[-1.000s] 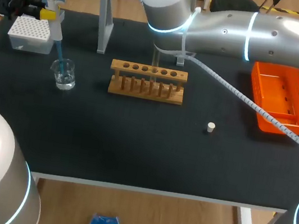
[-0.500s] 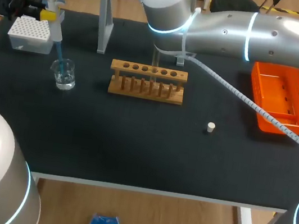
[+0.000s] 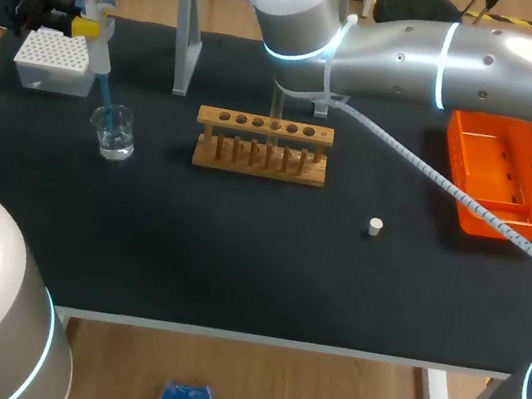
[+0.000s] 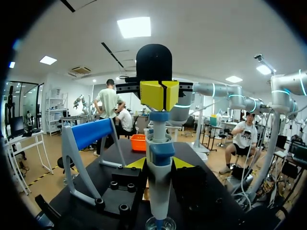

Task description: Invert the test tube, pick up the pipette, mount the tip to pipette, aspirate from beaker and dispense into the tube, eject the tip, return the pipette, and cap with the stopper.

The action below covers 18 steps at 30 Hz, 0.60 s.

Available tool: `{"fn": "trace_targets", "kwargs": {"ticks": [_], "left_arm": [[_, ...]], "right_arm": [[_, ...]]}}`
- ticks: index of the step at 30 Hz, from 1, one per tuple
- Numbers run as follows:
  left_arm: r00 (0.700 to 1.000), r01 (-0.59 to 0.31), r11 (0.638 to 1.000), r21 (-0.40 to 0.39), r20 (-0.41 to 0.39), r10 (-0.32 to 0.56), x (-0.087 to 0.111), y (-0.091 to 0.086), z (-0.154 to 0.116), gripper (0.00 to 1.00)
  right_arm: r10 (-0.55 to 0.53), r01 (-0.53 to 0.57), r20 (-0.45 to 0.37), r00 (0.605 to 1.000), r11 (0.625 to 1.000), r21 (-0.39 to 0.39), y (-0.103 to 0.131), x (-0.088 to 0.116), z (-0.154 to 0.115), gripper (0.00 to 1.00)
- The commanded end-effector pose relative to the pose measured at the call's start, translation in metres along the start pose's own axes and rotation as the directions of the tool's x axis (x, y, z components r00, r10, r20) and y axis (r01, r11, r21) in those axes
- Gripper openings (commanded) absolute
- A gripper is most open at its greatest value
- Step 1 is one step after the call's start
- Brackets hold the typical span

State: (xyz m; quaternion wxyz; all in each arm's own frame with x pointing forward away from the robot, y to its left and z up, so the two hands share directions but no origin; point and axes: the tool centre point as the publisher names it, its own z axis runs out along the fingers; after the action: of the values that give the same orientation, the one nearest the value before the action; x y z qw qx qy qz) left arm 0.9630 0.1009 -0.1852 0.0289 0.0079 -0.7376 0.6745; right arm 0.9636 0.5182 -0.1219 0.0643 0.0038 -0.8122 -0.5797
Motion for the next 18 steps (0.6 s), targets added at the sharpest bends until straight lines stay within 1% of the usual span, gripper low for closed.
{"fn": "trace_targets", "kwargs": {"ticks": [1,18], "left_arm": [[1.0,-0.002,1.0,0.0,0.004,0.002,0.0008,-0.0031,0.0009,0.0],[1.0,-0.002,1.0,0.0,0.004,0.002,0.0008,-0.0031,0.0009,0.0]], "right_arm": [[0.001,-0.001,-0.003,1.0,1.0,0.008,-0.0029,-0.0021,0.0009,0.0],[0.008,-0.008,-0.006,1.0,1.0,0.014,-0.0098,-0.0026,0.0026,0.0]]}}
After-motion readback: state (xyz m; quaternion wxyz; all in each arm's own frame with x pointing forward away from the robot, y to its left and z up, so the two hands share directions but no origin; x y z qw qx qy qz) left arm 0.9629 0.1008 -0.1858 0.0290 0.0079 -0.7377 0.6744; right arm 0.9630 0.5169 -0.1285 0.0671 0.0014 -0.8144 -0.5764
